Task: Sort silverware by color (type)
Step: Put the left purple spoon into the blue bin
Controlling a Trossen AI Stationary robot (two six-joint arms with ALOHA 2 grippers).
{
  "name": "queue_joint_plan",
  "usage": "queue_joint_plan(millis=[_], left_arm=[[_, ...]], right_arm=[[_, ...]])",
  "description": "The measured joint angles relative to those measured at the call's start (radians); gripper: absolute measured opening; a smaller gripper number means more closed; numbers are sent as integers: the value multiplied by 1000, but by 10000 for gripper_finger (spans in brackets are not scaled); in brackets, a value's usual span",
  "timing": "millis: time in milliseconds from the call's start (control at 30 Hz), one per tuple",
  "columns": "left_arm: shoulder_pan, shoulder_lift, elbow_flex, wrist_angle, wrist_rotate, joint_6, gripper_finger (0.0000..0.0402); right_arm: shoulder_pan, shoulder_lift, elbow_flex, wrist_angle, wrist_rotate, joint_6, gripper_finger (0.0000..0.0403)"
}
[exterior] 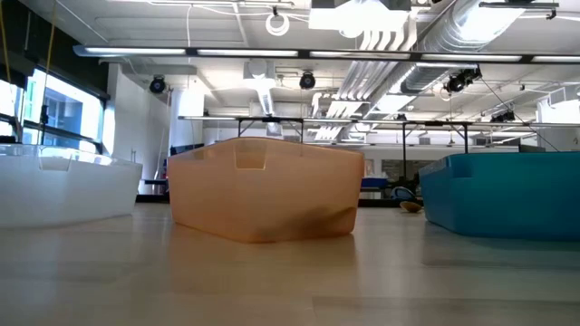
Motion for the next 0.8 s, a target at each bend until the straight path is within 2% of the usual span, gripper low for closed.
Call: queue_joint_plan(millis=[233, 333, 500, 633, 800], left_arm=[[-8, 4, -91, 63, 61, -29, 138], [-28, 4, -116, 124, 55, 11, 138], [-69, 5, -119, 114, 17, 24, 138], [-88, 5, -119, 110, -10, -60, 135], [-87, 5, -119, 121, -10, -252, 121]], right_arm=[[0, 0, 0, -3, 0, 37, 151], [0, 5, 0, -6, -1, 48, 151], [0, 18, 0, -9, 0, 47, 151], [0, 35, 0, -21, 0, 48, 151], [0, 54, -1, -42, -1, 48, 151]])
